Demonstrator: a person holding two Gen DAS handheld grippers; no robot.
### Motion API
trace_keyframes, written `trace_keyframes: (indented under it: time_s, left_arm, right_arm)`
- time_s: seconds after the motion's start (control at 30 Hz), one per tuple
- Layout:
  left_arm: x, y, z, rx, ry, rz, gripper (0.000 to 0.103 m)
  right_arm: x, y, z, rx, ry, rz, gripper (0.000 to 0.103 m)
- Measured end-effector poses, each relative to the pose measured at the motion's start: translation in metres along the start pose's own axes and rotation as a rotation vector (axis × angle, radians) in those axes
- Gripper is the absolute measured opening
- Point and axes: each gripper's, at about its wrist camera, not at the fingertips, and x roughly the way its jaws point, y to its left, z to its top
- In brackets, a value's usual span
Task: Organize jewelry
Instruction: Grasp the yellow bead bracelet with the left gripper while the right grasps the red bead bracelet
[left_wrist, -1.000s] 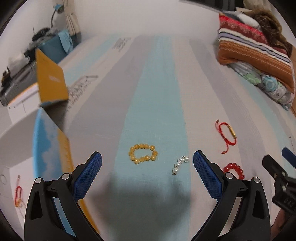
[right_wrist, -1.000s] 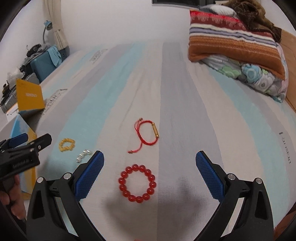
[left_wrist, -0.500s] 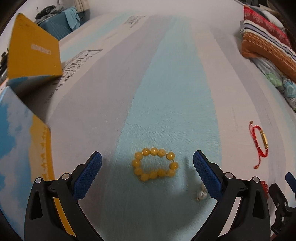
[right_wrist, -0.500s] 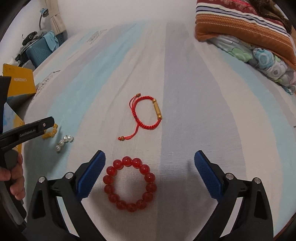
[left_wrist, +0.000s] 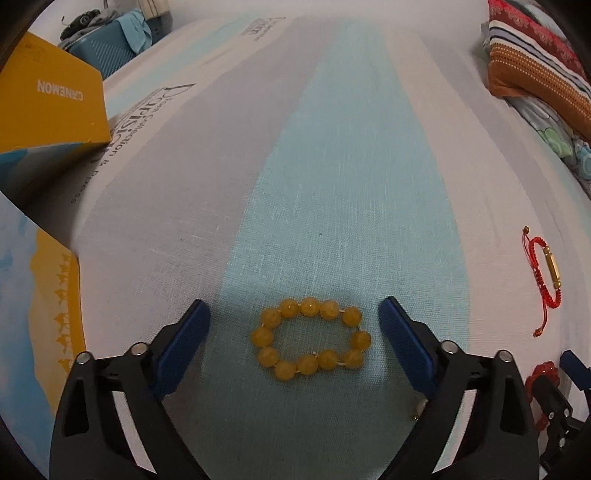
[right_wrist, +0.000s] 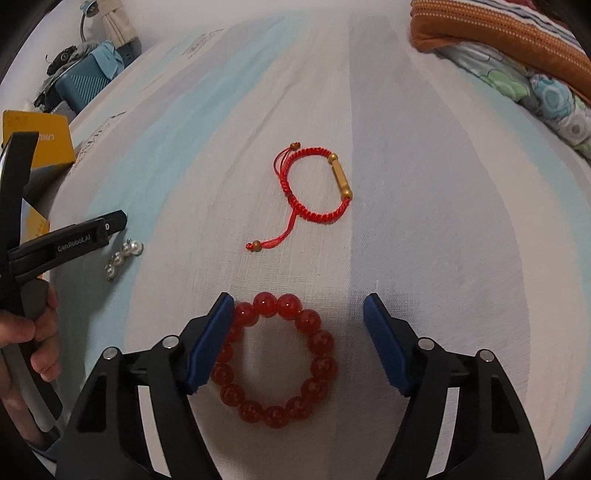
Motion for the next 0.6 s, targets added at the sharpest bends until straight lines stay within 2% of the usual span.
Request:
trace_keyframes:
  time_s: [0.1,0.27,0.33,0.47,0.6]
  left_arm:
    - [-0.0012,0.0013,-0.0008,0.001,0.002,0.011,0.079]
    - [-0.0038,0.0006,-0.0029,0.006,-0.002,0.011,0.065]
    - [-0.0045,0.0006,-0.0031,0.010,-0.005,0.014,0.059]
    - [-0.0047,0.0011,-0.0033,0.012,-0.006,0.013,0.055]
    - [-0.0060,0.0026,-0.0047,0.011,-0.010,0.017,0.045]
  right_arm:
    - [0.0001,-0.0001,0.0001,0.007,0.009,0.032,0.057]
    - [-0.0007,0.0016,-0.0003,0.005,0.014,0.049,0.049]
    - [-0.0019,0.0019,-0.0005,0.003,0.016,0.049,0.049]
    - [-0.0088,0.0002,0.0002,0.011,0.014,0.049,0.049]
    - [-0.0074,-0.0022,-0.0016,0.009,0.027,0.046,0.054]
